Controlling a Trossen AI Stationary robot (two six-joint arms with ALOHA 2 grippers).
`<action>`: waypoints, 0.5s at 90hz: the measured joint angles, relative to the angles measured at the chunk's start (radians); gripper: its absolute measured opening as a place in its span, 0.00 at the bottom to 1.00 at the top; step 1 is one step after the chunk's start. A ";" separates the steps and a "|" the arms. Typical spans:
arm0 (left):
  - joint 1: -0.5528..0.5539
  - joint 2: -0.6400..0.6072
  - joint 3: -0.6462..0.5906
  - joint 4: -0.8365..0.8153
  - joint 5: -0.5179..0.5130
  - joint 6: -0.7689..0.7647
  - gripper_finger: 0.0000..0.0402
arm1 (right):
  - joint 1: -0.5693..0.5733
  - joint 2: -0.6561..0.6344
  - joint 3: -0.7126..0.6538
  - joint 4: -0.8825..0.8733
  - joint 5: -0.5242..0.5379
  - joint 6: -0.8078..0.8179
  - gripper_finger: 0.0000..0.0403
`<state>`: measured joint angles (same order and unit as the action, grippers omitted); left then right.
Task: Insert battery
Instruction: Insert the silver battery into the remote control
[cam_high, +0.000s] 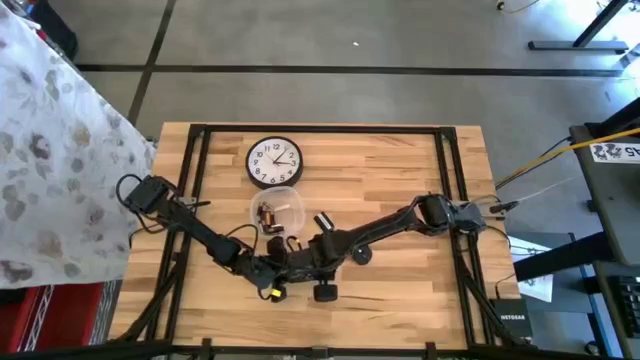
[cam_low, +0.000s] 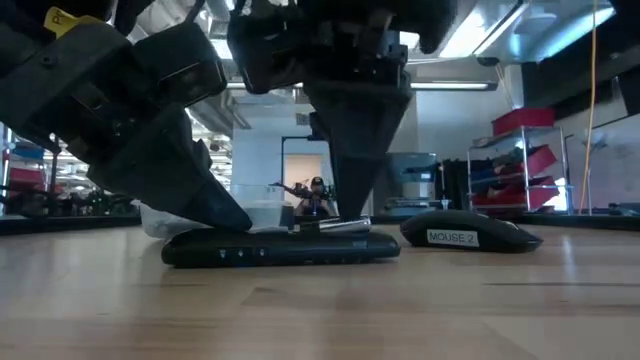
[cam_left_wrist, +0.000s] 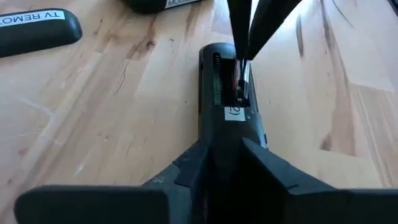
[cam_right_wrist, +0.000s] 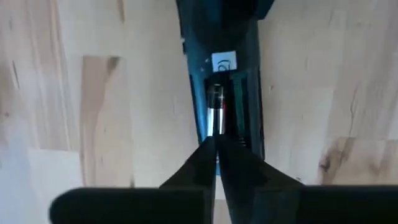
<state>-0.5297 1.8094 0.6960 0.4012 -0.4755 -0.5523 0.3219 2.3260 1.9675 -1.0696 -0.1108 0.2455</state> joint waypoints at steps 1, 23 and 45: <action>0.000 0.000 0.000 0.000 0.000 0.000 0.19 | 0.001 0.000 0.000 0.000 0.004 -0.003 0.03; 0.000 0.000 0.000 0.000 0.000 -0.001 0.19 | 0.012 0.000 0.000 0.003 0.073 -0.005 0.16; 0.000 0.000 0.000 0.000 0.000 -0.001 0.19 | 0.012 0.000 0.000 0.005 0.074 0.016 0.07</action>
<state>-0.5297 1.8095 0.6960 0.4016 -0.4755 -0.5534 0.3336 2.3260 1.9675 -1.0647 -0.0368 0.2614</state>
